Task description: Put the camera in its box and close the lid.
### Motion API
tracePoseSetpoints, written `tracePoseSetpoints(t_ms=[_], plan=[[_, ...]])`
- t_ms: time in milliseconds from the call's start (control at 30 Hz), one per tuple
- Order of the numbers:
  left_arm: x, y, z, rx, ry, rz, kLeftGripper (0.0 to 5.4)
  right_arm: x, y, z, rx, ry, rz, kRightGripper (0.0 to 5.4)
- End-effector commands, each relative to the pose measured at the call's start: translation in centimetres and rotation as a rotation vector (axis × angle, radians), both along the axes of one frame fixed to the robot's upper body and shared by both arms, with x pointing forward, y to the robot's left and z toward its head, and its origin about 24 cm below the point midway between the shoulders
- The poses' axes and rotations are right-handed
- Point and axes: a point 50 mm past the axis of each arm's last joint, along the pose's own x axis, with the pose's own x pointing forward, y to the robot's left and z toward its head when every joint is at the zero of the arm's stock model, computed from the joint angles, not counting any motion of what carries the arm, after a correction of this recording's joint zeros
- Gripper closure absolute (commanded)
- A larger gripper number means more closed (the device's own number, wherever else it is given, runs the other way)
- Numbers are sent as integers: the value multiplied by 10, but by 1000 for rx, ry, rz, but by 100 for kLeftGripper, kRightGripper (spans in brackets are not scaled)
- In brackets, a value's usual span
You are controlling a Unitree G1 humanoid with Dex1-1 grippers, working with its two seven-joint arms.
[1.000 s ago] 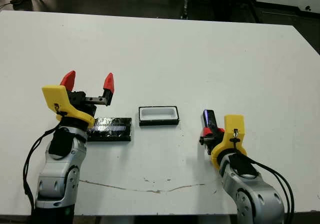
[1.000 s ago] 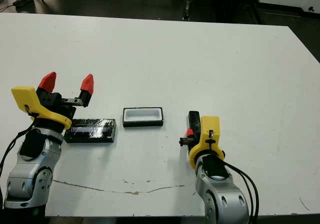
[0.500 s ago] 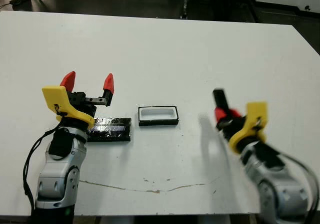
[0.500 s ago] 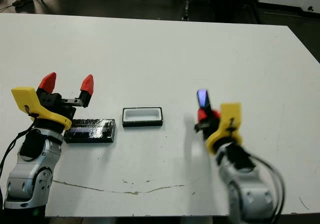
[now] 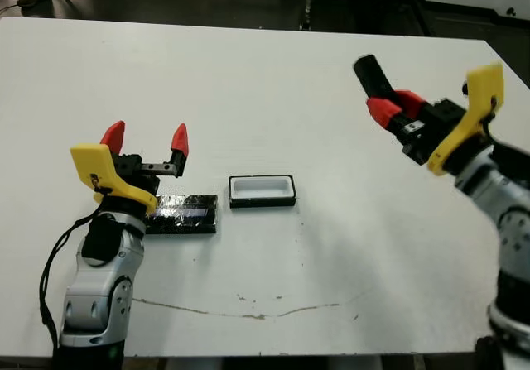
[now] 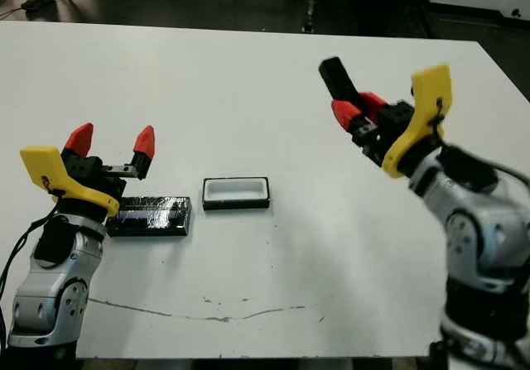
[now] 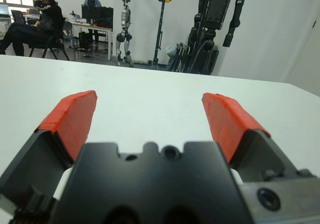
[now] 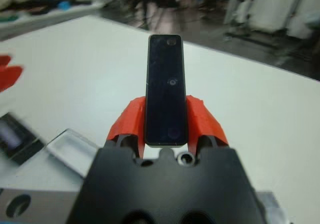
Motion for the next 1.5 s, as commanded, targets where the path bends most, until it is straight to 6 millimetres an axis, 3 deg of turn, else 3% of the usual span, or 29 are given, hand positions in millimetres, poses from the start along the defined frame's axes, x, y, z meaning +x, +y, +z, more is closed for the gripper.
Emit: tracePoseSetpoints(t_ms=[33,400,633,1500], plan=[[-2,1,-5,3,23,7,0,11,-1,11,-54,6,86,374],[-2,1,-3,22,15,16,0,37,18,29,-254,75,449,374],[-1,0,-1,24,5,12,0,44,39,33,-347,120,568,374],[1,1,3,19,-8,8,0,60,97,5,-670,121,878,374]])
